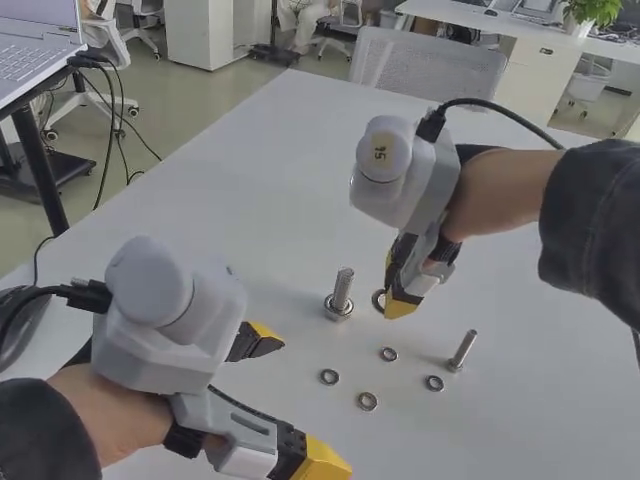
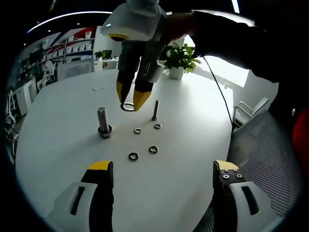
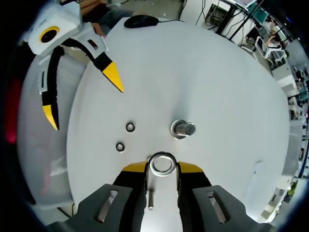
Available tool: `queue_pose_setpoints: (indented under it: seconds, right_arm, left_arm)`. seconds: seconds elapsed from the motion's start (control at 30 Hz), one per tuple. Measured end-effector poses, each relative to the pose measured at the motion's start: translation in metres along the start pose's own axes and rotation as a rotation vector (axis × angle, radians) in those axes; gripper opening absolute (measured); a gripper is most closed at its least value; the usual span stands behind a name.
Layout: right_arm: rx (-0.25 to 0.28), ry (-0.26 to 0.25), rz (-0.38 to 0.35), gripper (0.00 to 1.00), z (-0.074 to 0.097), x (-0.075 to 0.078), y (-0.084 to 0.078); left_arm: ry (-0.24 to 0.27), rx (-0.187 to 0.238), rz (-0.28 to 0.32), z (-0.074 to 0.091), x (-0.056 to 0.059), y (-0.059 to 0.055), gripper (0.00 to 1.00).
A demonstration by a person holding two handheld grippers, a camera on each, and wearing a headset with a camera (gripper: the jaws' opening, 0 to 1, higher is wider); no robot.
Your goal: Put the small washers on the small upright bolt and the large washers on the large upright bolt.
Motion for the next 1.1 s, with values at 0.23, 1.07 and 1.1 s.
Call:
queue_pose_setpoints:
  seconds: [0.23,1.07,1.1]
  right_arm:
    - [0.018,-0.034,0.031,0.24,0.016,0.011,0.013]
    - [0.03,-0.044,0.101,0.24,0.009,0.034,0.044]
    - [0.027,-0.042,0.103,0.24,0.007,0.034,0.044]
  left_arm:
    - [0.0,0.002,-0.002,0.0,0.0,0.002,0.85]
    - [0.001,0.005,0.01,0.0,-0.004,0.003,0.85]
    - [0.001,0.005,0.011,-0.001,-0.004,0.003,0.85]
Point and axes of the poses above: the centre of the closed fingertips' face, and the gripper's own axes: z roughly backward along the fingers, x roughly to its right, y roughly out of its top, the point moved 6 cm from there along z, roughly backward along the fingers, and after that the axes turned 11 degrees about -y, right-handed, at the moved point
